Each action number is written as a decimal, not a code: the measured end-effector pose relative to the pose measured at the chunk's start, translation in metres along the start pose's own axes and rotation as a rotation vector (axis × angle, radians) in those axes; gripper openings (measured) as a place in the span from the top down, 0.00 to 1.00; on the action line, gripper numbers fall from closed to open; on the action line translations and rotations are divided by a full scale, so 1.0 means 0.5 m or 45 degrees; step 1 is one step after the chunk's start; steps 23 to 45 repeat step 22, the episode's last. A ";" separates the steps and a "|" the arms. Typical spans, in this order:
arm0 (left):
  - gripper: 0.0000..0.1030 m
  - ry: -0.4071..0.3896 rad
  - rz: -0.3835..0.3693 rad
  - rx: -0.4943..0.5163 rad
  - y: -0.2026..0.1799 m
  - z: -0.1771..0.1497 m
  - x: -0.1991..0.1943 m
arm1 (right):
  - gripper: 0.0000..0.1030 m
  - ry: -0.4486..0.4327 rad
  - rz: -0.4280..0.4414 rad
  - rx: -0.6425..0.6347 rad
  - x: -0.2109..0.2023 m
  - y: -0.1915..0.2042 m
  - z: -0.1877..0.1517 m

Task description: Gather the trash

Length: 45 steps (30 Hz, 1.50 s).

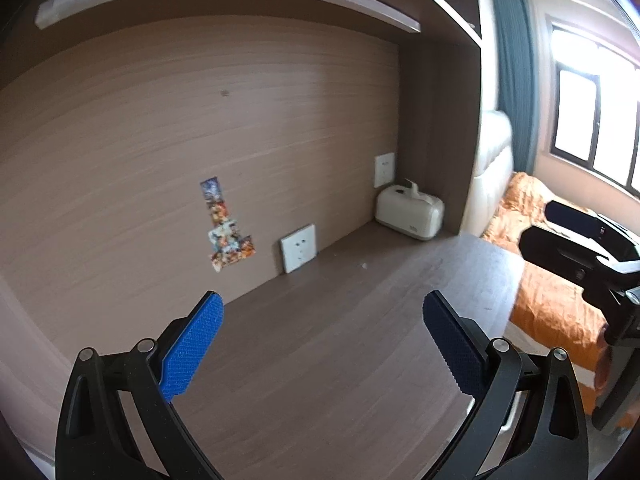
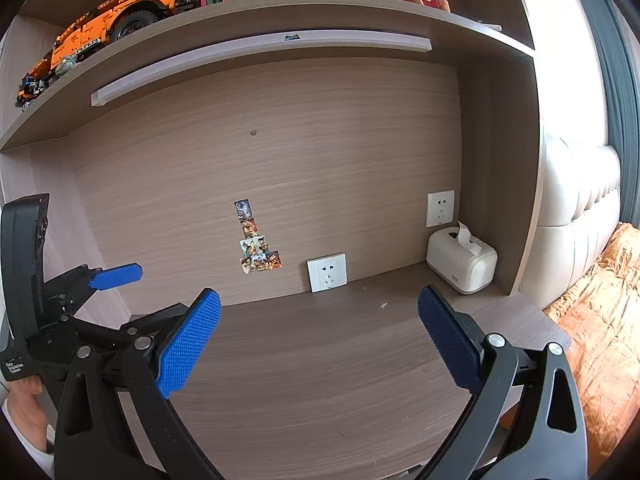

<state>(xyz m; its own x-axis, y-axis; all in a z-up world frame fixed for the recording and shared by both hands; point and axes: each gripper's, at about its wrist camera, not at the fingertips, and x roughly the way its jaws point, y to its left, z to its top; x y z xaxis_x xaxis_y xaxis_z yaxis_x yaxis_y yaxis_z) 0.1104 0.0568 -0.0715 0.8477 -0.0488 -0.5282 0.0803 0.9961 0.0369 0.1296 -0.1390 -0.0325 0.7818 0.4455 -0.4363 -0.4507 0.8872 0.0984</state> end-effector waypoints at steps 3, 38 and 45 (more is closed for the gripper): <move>0.05 0.003 -0.013 0.004 -0.001 0.000 -0.001 | 0.04 -0.001 -0.001 -0.001 -0.001 0.001 0.001; 0.05 0.014 -0.064 -0.023 0.007 -0.002 0.001 | 0.04 0.006 0.001 0.004 -0.004 -0.001 -0.002; 0.05 0.014 -0.064 -0.023 0.007 -0.002 0.001 | 0.04 0.006 0.001 0.004 -0.004 -0.001 -0.002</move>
